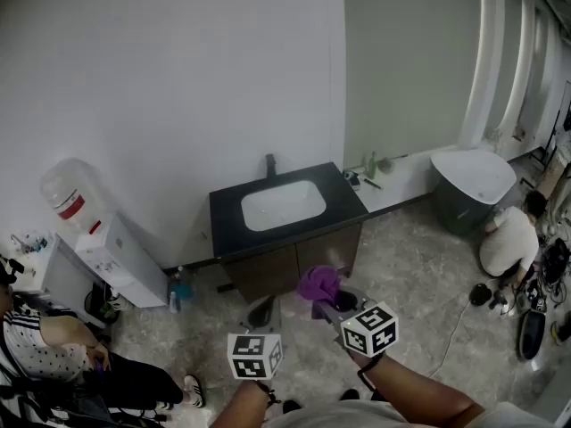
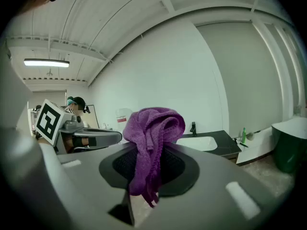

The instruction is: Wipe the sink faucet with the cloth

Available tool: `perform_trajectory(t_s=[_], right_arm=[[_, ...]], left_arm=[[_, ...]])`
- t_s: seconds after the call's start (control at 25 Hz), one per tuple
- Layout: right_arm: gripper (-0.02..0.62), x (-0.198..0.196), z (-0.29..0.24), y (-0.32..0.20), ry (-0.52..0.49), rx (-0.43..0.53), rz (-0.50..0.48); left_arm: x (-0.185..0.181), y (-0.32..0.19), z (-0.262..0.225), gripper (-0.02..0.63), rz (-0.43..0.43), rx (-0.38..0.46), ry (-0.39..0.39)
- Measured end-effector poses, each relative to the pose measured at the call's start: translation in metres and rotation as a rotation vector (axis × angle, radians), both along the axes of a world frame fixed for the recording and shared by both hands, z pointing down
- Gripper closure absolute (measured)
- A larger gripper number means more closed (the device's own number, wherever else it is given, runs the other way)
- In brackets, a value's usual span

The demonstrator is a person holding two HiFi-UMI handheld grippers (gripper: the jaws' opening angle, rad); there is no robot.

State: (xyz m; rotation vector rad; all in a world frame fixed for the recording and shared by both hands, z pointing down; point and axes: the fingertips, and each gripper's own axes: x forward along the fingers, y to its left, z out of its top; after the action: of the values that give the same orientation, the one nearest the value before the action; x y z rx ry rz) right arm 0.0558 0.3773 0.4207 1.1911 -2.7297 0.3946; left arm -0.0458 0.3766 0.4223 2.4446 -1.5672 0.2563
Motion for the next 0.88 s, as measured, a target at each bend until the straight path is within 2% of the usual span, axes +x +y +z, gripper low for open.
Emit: perform_trajectory(t_s=[0.68, 0.88], right_arm=[[0.506, -0.013, 0.009, -0.004, 0.005, -0.013, 0.014], [0.506, -0.028, 0.016, -0.007, 0.008, -0.026, 0.024]], left_arm=[[-0.015, -0.005, 0.014, 0.598, 0.003, -0.036, 0.011], [-0.027, -0.011, 0.019, 0.598, 0.019, -0.046, 0.018]])
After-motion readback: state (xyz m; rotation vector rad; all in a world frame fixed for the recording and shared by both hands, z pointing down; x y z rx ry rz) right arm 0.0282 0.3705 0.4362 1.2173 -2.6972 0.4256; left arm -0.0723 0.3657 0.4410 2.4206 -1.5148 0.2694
